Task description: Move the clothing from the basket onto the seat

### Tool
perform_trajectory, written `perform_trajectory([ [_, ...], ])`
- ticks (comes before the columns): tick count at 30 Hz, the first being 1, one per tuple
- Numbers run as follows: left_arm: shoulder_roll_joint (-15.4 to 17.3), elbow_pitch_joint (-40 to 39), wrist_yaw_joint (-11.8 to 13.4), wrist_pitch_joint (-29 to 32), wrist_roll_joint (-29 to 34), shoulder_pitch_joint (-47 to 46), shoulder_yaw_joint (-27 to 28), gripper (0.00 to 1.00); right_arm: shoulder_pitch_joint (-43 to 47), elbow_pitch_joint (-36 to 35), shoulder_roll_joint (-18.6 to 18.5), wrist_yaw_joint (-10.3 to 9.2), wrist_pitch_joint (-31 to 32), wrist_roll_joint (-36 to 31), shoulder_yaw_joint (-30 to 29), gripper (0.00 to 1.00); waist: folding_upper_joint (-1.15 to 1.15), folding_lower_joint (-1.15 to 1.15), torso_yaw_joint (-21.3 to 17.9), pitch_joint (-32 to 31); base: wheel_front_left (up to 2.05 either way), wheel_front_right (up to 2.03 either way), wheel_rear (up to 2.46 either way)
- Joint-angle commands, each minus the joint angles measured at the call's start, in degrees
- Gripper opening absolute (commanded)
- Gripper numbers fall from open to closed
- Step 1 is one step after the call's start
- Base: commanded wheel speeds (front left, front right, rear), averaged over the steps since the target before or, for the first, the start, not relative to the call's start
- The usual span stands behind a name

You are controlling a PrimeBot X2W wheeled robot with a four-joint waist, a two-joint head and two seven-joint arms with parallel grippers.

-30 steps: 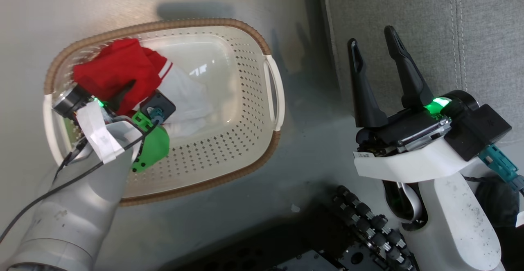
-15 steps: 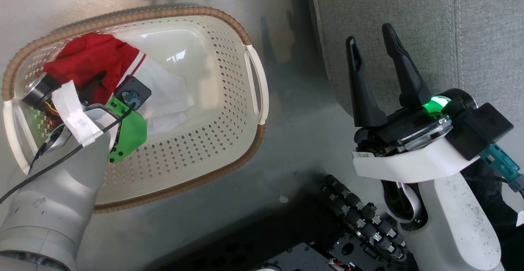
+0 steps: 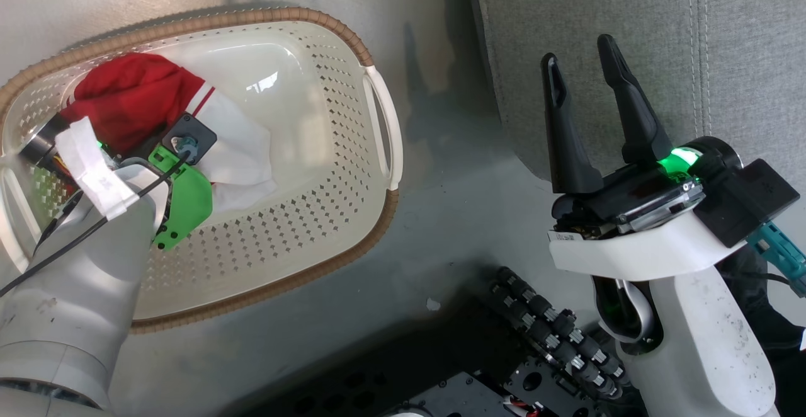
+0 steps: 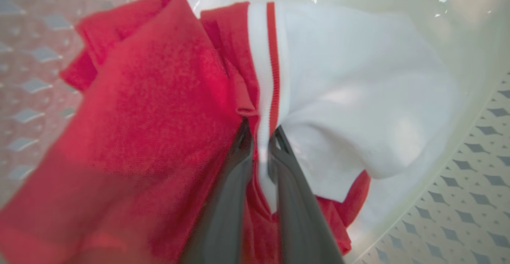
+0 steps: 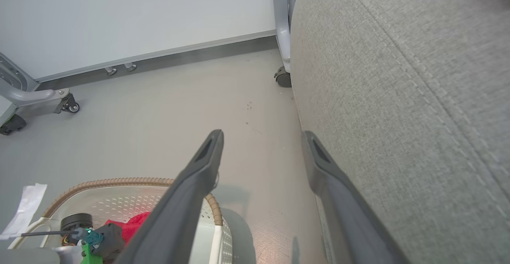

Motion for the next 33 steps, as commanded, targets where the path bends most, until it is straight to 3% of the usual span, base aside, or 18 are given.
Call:
perform_trajectory([
  [1, 0.5, 0.19, -0.25, -0.91, -0.76, -0.86, 0.29, 0.0, 0.06, 0.13, -0.06, 0.01, -0.28, 0.14, -0.13, 1.0, 0.0, 0.0, -0.11, -0.11, 0.0, 0.0, 0.0],
  [6, -0.09, 0.32, -0.96, -5.12, -2.4, -0.52, 0.45, 0.0, -1.05, 0.9, -0.05, 0.01, -0.27, 0.87, 0.35, 1.0, 0.0, 0.0, -0.42, -1.16, 0.0, 0.0, 0.0],
  [12, -3.0, -1.19, -1.75, -9.02, -4.91, 1.74, -0.26, 0.0, -0.17, 1.86, -0.07, 0.01, -0.27, -0.36, -1.14, 1.0, 0.0, 0.0, 1.37, -4.98, 0.0, 0.0, 0.0],
  [21, -6.21, -10.48, -1.97, -10.52, -10.71, 7.38, -2.52, 0.0, 2.51, 3.38, -0.1, 0.01, -0.24, -2.78, -3.32, 1.0, 0.0, 0.0, 4.61, -12.48, 0.0, 0.0, 0.0],
  [33, -2.45, -32.6, -1.99, -10.45, -23.68, 18.05, -6.82, 0.0, 6.17, 5.51, -0.1, 0.01, -0.2, -6.18, -5.91, 1.0, 0.0, 0.0, 9.0, -23.47, 0.0, 0.0, 0.0],
])
